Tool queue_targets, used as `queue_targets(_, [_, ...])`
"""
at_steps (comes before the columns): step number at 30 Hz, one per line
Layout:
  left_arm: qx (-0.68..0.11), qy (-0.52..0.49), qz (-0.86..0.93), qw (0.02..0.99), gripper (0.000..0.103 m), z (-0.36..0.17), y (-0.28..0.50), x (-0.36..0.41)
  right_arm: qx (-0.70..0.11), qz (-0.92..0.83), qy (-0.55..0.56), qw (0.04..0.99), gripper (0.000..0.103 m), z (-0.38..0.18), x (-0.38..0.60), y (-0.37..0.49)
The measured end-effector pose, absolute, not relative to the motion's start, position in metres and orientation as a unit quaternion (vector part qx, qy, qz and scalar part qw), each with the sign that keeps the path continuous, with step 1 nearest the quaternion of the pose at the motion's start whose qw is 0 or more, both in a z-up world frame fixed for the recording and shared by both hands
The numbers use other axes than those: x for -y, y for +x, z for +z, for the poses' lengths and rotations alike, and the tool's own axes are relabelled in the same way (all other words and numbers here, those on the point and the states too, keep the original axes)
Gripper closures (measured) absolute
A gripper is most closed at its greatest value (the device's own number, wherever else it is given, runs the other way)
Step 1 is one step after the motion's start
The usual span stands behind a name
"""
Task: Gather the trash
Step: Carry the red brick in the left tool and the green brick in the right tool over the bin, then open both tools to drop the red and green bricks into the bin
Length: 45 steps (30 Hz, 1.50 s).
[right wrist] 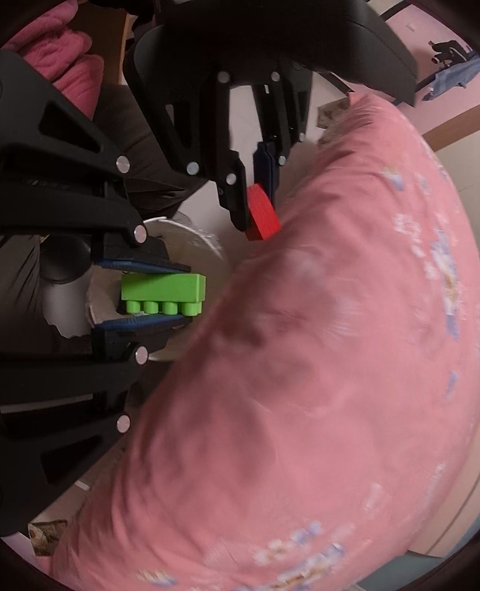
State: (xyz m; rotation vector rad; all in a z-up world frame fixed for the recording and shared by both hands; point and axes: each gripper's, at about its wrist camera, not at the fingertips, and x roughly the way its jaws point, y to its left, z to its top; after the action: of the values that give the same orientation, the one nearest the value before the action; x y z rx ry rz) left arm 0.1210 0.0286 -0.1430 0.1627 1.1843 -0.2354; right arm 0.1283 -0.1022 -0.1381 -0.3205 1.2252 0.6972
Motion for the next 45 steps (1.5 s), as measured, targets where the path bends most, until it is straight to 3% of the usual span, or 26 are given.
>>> queue_targets(19, [-0.658, 0.046, -0.111, 0.743, 0.081, -0.27, 0.118, -0.012, -0.669, 0.315, -0.125, 0.661, 0.081, -0.288, 0.088, 0.106])
queue_targets(45, [-0.727, -0.037, -0.092, 0.679, 0.081, -0.382, 0.127, -0.015, -0.741, 0.265, -0.068, 0.614, 0.081, -0.406, 0.093, 0.124])
